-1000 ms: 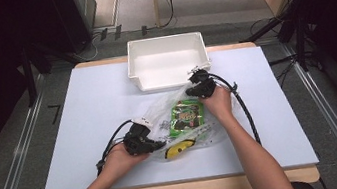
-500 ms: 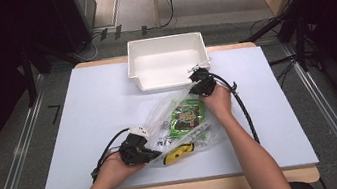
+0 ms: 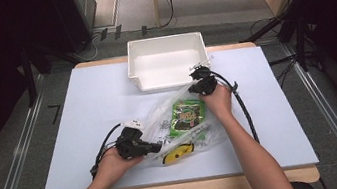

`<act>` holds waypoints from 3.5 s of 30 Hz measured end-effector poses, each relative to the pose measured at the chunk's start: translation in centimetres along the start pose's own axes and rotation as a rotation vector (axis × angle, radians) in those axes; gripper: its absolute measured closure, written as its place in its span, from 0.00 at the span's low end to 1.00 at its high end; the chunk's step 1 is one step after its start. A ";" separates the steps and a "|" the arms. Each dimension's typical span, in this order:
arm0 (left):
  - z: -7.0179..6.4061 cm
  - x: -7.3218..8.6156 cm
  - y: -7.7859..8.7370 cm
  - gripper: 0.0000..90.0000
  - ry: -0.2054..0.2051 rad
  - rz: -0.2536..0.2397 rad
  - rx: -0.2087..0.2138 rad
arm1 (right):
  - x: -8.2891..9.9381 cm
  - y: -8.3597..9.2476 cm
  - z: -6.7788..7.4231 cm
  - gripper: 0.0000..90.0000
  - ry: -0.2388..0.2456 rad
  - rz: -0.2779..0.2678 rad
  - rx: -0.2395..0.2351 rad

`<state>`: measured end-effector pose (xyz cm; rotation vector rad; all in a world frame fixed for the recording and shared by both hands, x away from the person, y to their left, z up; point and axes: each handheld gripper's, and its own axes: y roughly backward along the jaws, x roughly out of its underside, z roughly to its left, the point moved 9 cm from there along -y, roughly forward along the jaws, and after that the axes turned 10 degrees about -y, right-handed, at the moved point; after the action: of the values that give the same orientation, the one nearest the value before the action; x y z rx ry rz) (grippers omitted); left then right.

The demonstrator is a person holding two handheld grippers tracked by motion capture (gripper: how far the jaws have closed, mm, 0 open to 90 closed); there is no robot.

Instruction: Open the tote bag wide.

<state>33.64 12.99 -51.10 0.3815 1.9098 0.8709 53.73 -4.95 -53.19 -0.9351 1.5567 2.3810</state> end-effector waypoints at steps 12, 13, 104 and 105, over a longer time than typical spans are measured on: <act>0.7 -3.3 1.0 1.00 -0.006 -0.042 -0.039 | -0.1 1.6 1.4 1.00 0.019 -0.020 -0.054; 0.7 -3.7 1.1 1.00 -0.006 -0.045 -0.038 | -0.1 1.9 1.6 1.00 0.013 -0.017 -0.062; 13.3 -10.0 -6.2 1.00 0.062 0.091 -0.248 | 15.3 11.2 -2.4 1.00 0.015 0.055 -0.032; 13.2 -10.1 -6.3 1.00 0.065 0.077 -0.244 | 14.8 11.0 -1.9 1.00 0.025 0.049 -0.034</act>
<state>50.62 8.04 -52.71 0.2835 1.8307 1.1660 37.93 -14.62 -53.53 -0.9484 1.5704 2.4453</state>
